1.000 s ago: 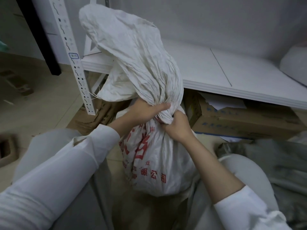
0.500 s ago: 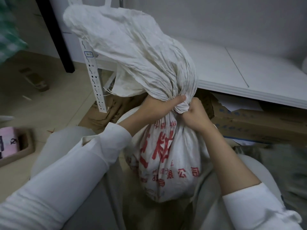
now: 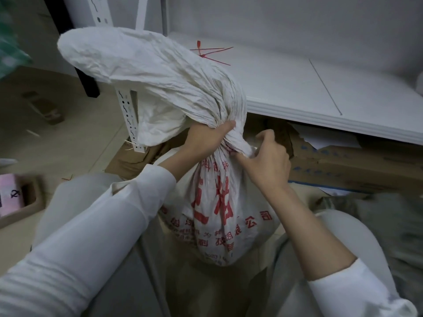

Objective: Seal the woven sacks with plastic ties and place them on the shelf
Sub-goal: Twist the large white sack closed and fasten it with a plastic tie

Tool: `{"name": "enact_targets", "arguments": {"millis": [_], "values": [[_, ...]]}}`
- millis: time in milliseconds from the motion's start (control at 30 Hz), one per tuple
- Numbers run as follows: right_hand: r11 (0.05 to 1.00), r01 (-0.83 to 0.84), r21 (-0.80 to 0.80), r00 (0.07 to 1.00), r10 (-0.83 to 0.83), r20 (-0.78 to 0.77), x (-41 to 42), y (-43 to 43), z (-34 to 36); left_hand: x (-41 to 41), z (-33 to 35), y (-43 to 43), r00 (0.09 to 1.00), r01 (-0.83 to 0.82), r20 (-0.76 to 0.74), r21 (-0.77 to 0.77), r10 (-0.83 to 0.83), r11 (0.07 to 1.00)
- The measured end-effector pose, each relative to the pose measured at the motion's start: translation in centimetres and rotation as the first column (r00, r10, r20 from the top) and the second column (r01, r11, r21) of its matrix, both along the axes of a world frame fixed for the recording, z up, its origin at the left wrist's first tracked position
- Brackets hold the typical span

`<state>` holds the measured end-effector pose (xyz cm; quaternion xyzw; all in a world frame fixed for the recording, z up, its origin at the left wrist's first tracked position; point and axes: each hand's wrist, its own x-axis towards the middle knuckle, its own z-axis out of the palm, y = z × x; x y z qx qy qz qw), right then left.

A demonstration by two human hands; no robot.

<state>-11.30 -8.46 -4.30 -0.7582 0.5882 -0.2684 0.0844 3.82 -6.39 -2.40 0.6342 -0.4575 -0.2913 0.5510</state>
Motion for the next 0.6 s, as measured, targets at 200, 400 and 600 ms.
{"name": "enact_targets", "arguments": {"millis": [200, 400, 600], "values": [[0.954, -0.155, 0.255, 0.970, 0.099, 0.222, 1.1, 2.4, -0.8, -1.0, -0.6, 0.0, 0.993, -0.116, -0.003, 0.046, 0.117, 0.992], [0.887, -0.252, 0.388, 0.945, 0.138, 0.298, 2.3, 3.4, -1.8, -2.0, -0.8, 0.4, 0.980, -0.188, -0.057, 0.046, 0.191, 0.981], [0.954, -0.193, 0.231, 0.930, 0.102, 0.354, 3.1, 3.3, -2.8, -2.3, -0.4, 0.4, 0.962, -0.214, -0.173, 0.009, 0.212, 0.977]]}}
